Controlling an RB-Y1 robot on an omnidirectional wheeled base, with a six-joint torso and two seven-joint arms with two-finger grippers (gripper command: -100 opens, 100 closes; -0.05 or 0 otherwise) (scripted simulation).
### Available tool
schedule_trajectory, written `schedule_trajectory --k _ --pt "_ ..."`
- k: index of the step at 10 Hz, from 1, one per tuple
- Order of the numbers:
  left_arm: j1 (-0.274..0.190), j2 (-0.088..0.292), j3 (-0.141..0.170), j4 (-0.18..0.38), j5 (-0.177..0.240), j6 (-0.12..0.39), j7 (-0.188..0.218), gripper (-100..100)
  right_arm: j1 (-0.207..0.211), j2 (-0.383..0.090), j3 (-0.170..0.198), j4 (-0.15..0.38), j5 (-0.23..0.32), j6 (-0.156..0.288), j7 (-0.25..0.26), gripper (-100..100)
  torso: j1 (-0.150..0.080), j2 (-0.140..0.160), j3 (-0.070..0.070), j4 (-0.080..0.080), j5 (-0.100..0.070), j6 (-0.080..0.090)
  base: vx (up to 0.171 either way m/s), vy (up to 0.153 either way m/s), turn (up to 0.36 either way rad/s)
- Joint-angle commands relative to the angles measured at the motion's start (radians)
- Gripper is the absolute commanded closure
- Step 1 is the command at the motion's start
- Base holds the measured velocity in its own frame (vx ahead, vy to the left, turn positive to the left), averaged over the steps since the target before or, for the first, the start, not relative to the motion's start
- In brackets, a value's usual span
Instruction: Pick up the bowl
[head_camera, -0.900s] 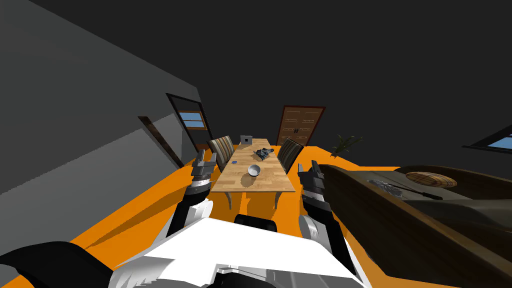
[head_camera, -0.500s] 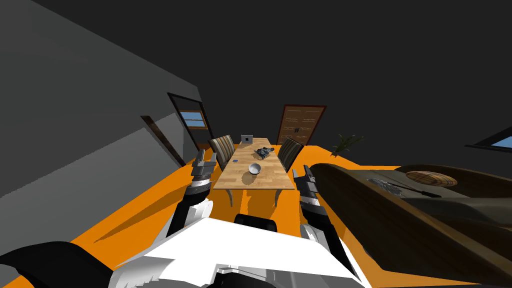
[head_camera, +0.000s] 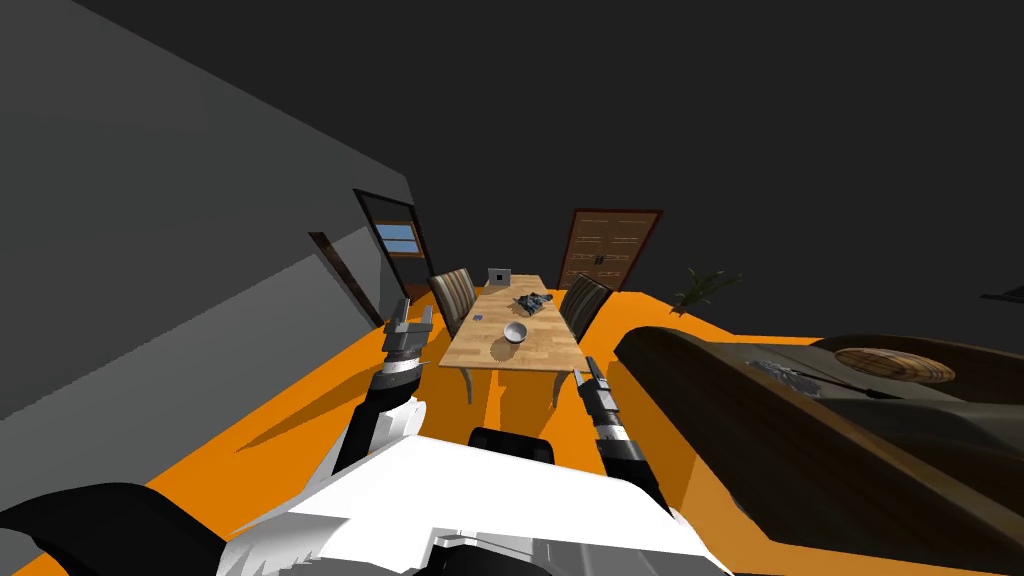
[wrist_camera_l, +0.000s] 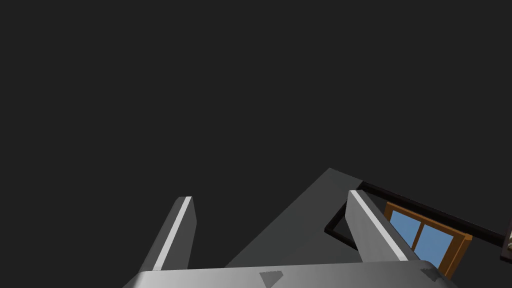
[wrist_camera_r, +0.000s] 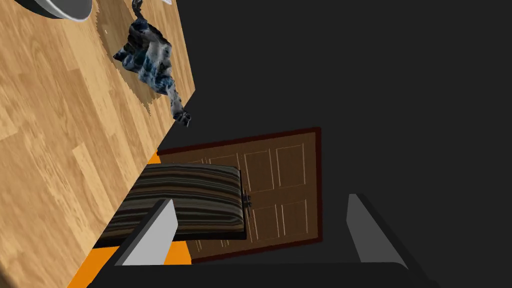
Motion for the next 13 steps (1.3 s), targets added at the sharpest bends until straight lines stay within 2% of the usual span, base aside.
schedule_trajectory --k 1,2,4,5,7,8,9,10,12,13 --pt "0.000 0.000 0.000 0.000 0.000 0.000 0.000 0 0.030 -0.040 0.041 0.050 0.031 0.030 0.000 -100 0.000 0.000 0.000 0.000 0.000 0.000 -0.112 0.059 0.110" --pt "0.000 0.000 0.000 0.000 0.000 0.000 0.000 0 0.030 -0.040 0.041 0.050 0.031 0.030 0.000 -100 0.001 0.000 0.000 0.000 0.000 0.000 -0.065 0.043 0.043" --pt "0.000 0.000 0.000 0.000 0.000 0.000 0.000 0 0.066 -0.106 0.088 0.134 0.070 0.038 0.001 -100 0.000 -0.003 -0.002 -0.001 0.000 0.000 -0.063 0.059 0.155" --pt "0.000 0.000 0.000 0.000 0.000 0.000 0.000 0 0.066 -0.106 0.088 0.140 0.070 0.038 0.001 -100 0.001 -0.002 -0.001 0.000 0.000 0.000 -0.052 0.049 0.059" --pt "0.000 0.000 0.000 0.000 0.000 0.000 0.000 0 0.095 -0.169 0.136 0.215 0.112 0.045 0.008 -100 0.001 -0.004 -0.002 -0.001 0.000 0.000 -0.054 0.075 0.195" --pt "0.000 0.000 0.000 0.000 0.000 0.000 0.000 0 0.095 -0.181 0.136 0.236 0.112 0.045 0.008 -100 0.002 -0.003 -0.002 -0.001 0.001 0.000 -0.037 0.066 0.072" --pt "0.000 0.000 0.000 0.000 0.000 0.000 0.000 0 0.107 -0.222 0.159 0.269 0.135 0.049 0.015 -100 0.001 -0.005 -0.003 -0.001 0.000 0.000 -0.036 0.078 0.141" --pt "0.000 0.000 0.000 0.000 0.000 0.000 0.000 0 0.117 -0.250 0.183 0.321 0.157 0.053 0.023 -100 0.001 -0.005 -0.003 -0.001 0.000 0.000 -0.053 0.118 0.306" --pt "0.000 0.000 0.000 0.000 0.000 0.000 0.000 0 0.117 -0.265 0.183 0.338 0.157 0.053 0.023 -100 0.002 -0.005 -0.003 -0.001 0.001 0.000 -0.013 0.058 0.044" --pt "0.000 0.000 0.000 0.000 0.000 0.000 0.000 0 0.125 -0.310 0.205 0.376 0.180 0.057 0.033 -100 -0.001 -0.007 -0.004 -0.001 0.000 0.001 -0.007 0.055 0.242"
